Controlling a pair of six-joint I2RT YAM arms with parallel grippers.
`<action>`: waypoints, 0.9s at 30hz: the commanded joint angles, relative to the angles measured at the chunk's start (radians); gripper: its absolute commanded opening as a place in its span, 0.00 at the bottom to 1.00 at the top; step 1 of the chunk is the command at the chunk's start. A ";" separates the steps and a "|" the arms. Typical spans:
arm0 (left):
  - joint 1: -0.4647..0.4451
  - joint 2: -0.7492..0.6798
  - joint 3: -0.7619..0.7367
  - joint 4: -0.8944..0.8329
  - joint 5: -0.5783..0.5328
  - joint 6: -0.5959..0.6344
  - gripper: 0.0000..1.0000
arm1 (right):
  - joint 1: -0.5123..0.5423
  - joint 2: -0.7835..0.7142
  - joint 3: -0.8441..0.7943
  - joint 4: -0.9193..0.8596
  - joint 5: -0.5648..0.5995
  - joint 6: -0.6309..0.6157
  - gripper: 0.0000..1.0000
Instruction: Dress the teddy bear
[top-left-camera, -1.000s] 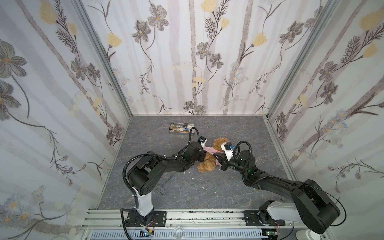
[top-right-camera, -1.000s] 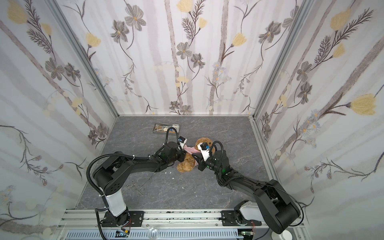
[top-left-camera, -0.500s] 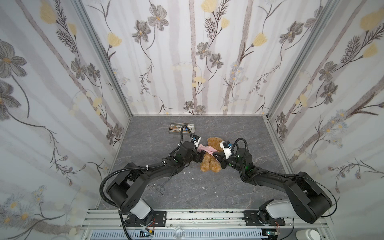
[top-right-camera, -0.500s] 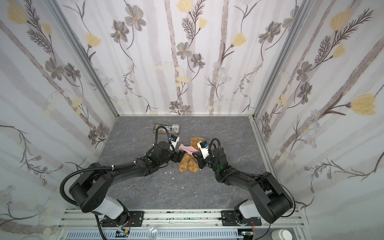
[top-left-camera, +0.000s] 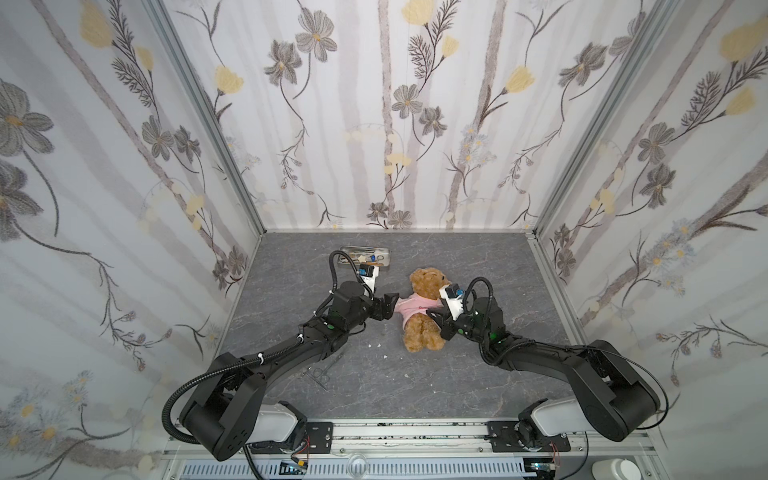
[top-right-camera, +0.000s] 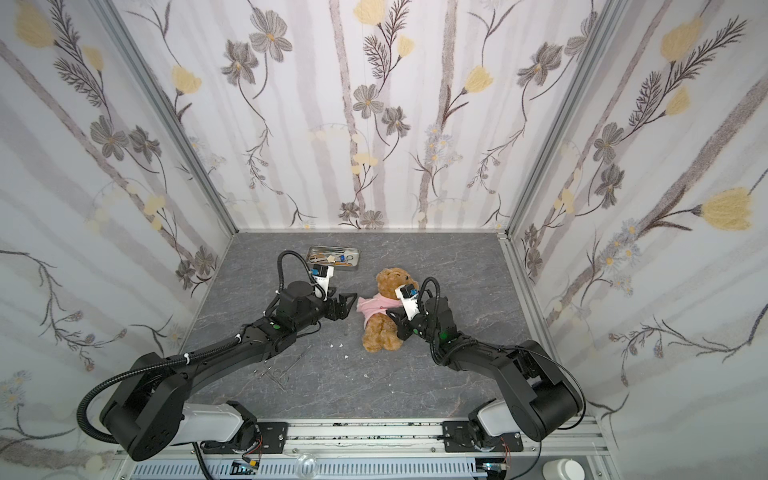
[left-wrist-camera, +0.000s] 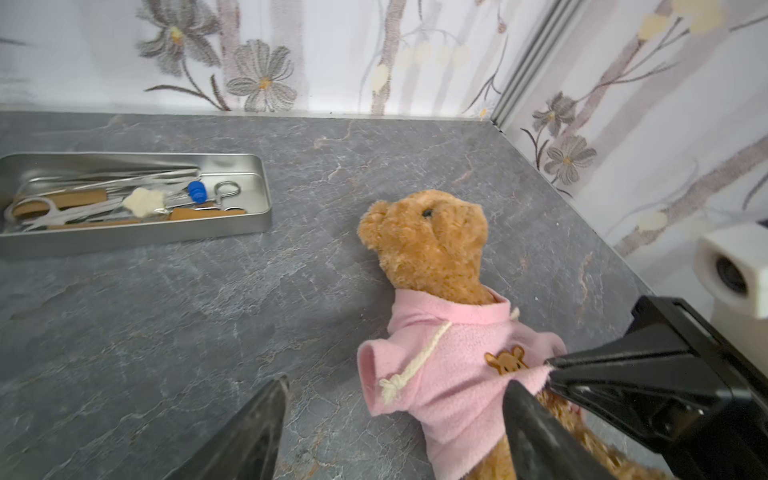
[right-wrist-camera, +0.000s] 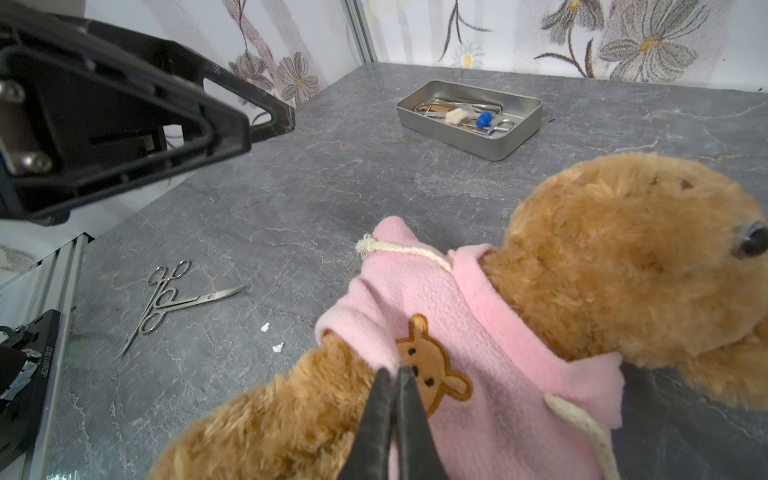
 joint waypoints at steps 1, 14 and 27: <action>0.002 0.015 0.014 -0.024 -0.012 -0.107 0.82 | -0.005 -0.013 -0.001 -0.016 0.013 -0.004 0.00; 0.029 0.244 0.168 -0.159 0.001 -0.340 0.73 | 0.020 -0.205 0.182 -0.571 0.414 0.034 0.43; -0.119 0.370 0.171 -0.136 0.167 -0.375 0.67 | 0.110 -0.173 0.120 -0.466 0.302 0.340 0.45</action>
